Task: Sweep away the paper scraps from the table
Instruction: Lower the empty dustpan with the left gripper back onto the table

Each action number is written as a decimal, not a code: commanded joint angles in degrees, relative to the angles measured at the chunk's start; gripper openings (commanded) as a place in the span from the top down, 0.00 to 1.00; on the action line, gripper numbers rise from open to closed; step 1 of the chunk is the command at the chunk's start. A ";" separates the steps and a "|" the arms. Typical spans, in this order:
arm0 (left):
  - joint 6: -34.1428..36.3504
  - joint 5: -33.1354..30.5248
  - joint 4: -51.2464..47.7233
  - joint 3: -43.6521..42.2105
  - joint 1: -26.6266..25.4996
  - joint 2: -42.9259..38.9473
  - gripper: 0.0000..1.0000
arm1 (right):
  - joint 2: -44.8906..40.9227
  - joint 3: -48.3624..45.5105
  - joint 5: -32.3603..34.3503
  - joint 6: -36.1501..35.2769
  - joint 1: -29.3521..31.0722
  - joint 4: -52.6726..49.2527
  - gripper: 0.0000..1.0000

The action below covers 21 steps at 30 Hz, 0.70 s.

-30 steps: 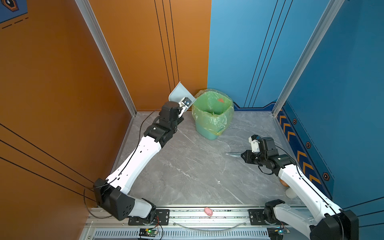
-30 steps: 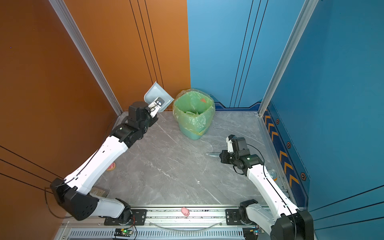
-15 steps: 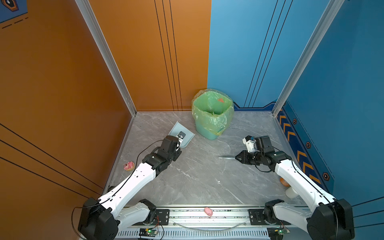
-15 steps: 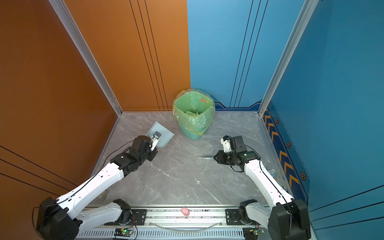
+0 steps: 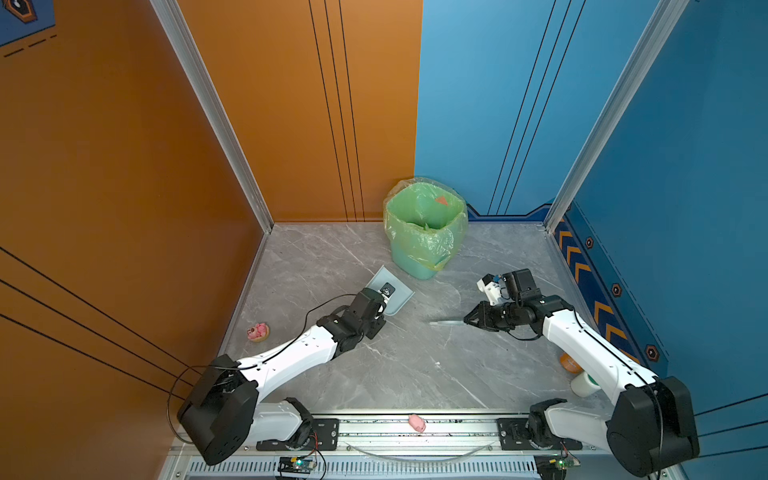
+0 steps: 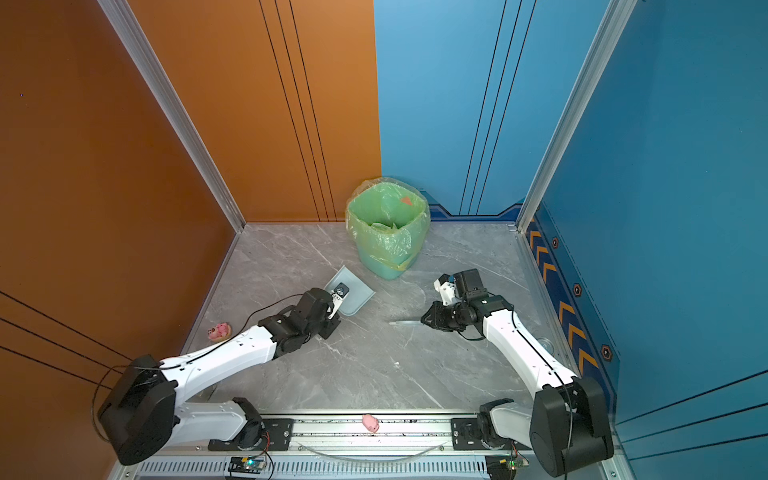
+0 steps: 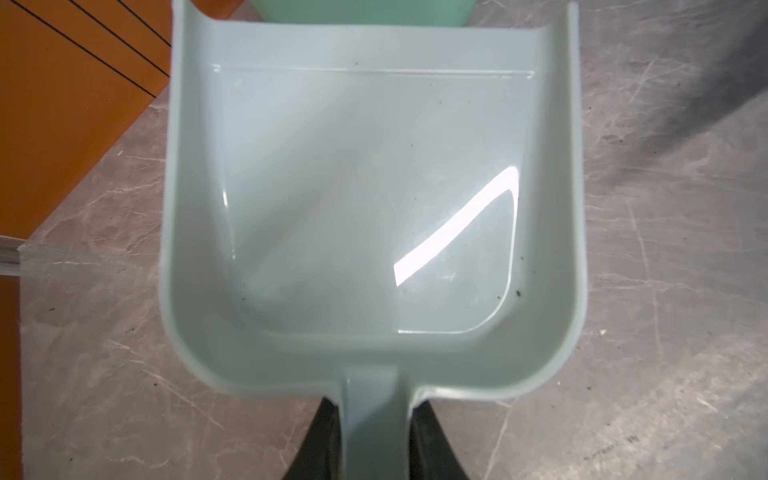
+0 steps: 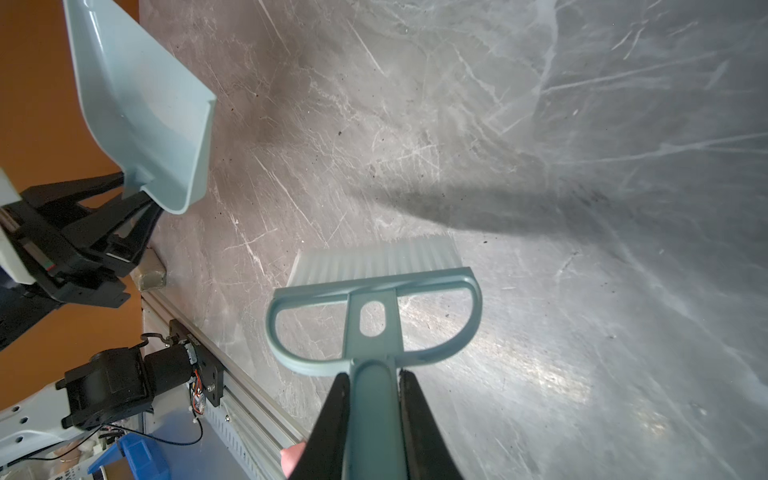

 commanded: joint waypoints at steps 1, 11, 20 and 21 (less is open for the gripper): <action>-2.40 1.59 3.31 1.14 -0.84 2.76 1.00 | 0.83 2.03 -1.65 -1.67 0.26 -1.96 1.00; -3.84 4.35 8.39 2.09 -2.00 9.23 1.00 | 3.68 3.58 -4.62 -3.54 1.04 -4.61 1.00; -3.74 7.61 8.39 3.65 -3.15 13.01 1.00 | 5.26 3.60 -7.69 -4.36 3.37 -4.17 0.99; -3.75 7.86 8.39 3.85 -3.15 13.26 1.00 | 5.66 3.64 -7.98 -4.52 3.77 -4.25 0.99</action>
